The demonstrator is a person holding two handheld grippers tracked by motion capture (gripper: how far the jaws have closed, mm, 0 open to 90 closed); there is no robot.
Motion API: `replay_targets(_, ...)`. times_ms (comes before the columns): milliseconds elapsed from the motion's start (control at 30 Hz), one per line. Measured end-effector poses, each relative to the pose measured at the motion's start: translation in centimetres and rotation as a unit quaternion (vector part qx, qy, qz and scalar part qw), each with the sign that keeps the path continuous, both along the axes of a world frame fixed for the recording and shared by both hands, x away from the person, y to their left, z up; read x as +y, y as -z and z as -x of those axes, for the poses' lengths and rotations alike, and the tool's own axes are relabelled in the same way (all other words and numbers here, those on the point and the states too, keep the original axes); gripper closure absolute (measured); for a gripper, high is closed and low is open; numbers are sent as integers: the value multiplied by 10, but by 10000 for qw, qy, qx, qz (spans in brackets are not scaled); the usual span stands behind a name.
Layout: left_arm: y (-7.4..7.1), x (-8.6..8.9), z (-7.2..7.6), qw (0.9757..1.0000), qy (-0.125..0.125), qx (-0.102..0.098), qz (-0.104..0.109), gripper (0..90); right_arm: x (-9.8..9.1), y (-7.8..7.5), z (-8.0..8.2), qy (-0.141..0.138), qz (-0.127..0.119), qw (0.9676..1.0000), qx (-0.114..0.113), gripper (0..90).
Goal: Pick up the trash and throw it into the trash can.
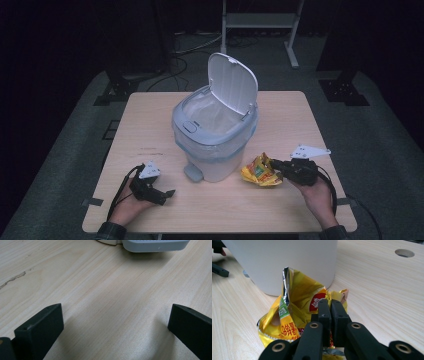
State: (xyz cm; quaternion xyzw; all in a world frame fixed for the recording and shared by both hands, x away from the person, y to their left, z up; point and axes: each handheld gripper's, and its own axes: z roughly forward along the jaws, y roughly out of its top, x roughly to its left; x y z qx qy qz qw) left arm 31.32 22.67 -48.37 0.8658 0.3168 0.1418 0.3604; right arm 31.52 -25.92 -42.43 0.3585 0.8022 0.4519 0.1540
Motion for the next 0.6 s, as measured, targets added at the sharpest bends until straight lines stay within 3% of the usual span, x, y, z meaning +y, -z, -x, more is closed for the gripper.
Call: replay_targets(600,0,0,0,10000,-3,3,6,0,-16,-12,-3,-287,-334,9988,204,889)
